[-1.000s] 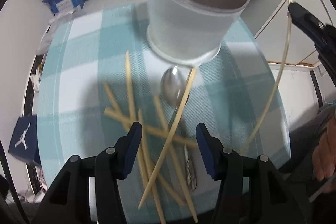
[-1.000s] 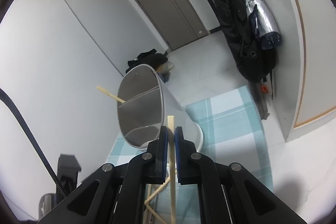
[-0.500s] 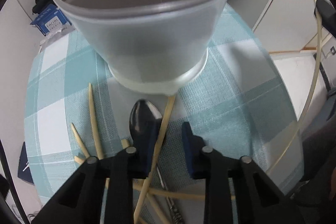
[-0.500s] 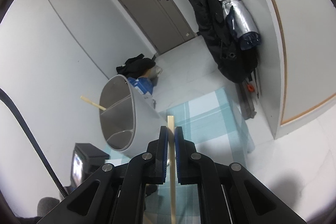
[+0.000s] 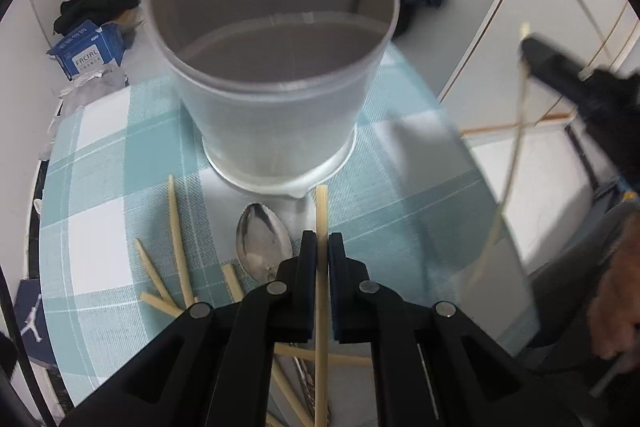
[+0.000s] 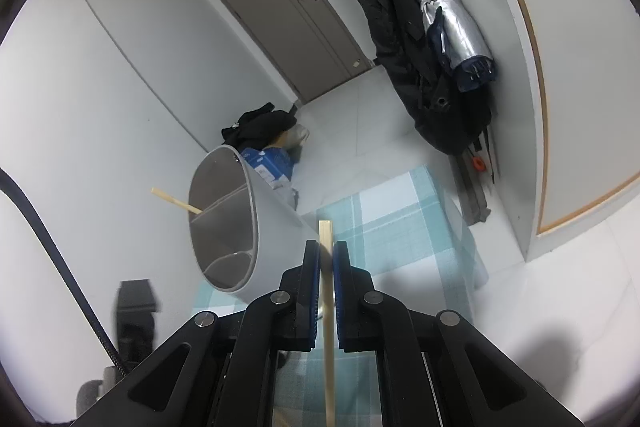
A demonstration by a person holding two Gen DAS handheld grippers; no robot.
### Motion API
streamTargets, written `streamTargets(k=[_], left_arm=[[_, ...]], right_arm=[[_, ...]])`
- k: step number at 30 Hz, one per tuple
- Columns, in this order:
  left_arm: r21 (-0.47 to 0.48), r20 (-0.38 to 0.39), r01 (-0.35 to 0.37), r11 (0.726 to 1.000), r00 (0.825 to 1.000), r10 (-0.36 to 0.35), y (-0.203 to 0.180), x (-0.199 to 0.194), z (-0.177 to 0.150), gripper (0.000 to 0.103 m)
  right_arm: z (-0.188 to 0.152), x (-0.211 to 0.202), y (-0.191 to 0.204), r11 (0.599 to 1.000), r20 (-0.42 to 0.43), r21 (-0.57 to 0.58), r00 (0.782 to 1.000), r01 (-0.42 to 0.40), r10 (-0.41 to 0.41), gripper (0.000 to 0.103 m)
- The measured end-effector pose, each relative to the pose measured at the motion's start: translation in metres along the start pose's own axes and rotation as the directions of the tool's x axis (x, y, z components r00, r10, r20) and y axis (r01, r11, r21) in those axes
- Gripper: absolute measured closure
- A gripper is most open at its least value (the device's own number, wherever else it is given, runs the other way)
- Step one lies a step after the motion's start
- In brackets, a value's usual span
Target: Organize utensils
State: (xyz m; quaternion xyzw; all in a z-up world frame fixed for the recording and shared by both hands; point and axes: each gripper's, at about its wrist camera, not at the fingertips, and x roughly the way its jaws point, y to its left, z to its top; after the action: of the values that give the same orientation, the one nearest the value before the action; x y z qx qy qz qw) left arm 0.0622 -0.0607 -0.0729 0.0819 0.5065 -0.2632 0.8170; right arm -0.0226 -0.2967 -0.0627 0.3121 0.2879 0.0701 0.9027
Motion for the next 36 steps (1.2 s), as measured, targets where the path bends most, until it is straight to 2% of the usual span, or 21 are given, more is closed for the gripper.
streamTargets(k=[6, 8, 11, 15, 16, 21, 25, 30, 33, 34, 36], left_arm=[[-0.088, 0.133, 0.088, 0.992, 0.988, -0.076, 0.013, -0.051, 0.000, 0.101], [-0.119, 0.187, 0.120, 0.986, 0.978, -0.097, 0.018, -0.067, 0.001, 0.101], [-0.156, 0.287, 0.177, 0.972, 0.949, -0.126, 0.026, -0.096, 0.006, 0.101], [-0.173, 0.416, 0.209, 0.962, 0.901, -0.121, 0.027, -0.131, 0.019, 0.101], [-0.174, 0.437, 0.210, 0.962, 0.892, -0.116, 0.018, -0.132, 0.017, 0.101], [-0.178, 0.581, 0.204, 0.963, 0.811, -0.064, 0.013, -0.158, 0.045, 0.101], [-0.187, 0.655, 0.228, 0.955, 0.754, -0.052, 0.017, -0.148, 0.081, 0.101], [-0.214, 0.730, 0.227, 0.950, 0.683, 0.001, 0.032, -0.143, 0.098, 0.101], [-0.235, 0.761, 0.223, 0.946, 0.648, 0.037, 0.040, -0.135, 0.106, 0.101], [-0.242, 0.767, 0.214, 0.946, 0.640, 0.051, 0.041, -0.133, 0.104, 0.101], [-0.247, 0.789, 0.179, 0.952, 0.607, 0.091, 0.040, -0.129, 0.105, 0.101]], right_arm=[[-0.001, 0.000, 0.005, 1.000, 0.012, -0.019, 1.000, -0.012, 0.013, 0.097], [-0.001, -0.001, 0.008, 0.999, 0.019, -0.032, 1.000, -0.023, 0.024, 0.097], [-0.001, -0.007, 0.020, 0.996, 0.048, -0.071, 0.997, -0.050, 0.054, 0.097], [0.003, -0.018, 0.035, 0.990, 0.090, -0.113, 0.992, -0.082, 0.092, 0.097], [0.006, -0.022, 0.041, 0.989, 0.104, -0.123, 0.990, -0.087, 0.100, 0.097], [0.029, -0.035, 0.064, 0.981, 0.167, -0.166, 0.977, -0.103, 0.131, 0.097], [0.060, -0.041, 0.086, 0.971, 0.211, -0.207, 0.963, -0.121, 0.166, 0.097], [0.103, -0.040, 0.115, 0.952, 0.268, -0.270, 0.938, -0.146, 0.220, 0.097], [0.122, -0.031, 0.126, 0.944, 0.297, -0.295, 0.925, -0.147, 0.237, 0.097], [0.126, -0.027, 0.128, 0.943, 0.304, -0.301, 0.923, -0.141, 0.235, 0.097], [0.133, -0.015, 0.130, 0.943, 0.310, -0.304, 0.922, -0.137, 0.233, 0.097]])
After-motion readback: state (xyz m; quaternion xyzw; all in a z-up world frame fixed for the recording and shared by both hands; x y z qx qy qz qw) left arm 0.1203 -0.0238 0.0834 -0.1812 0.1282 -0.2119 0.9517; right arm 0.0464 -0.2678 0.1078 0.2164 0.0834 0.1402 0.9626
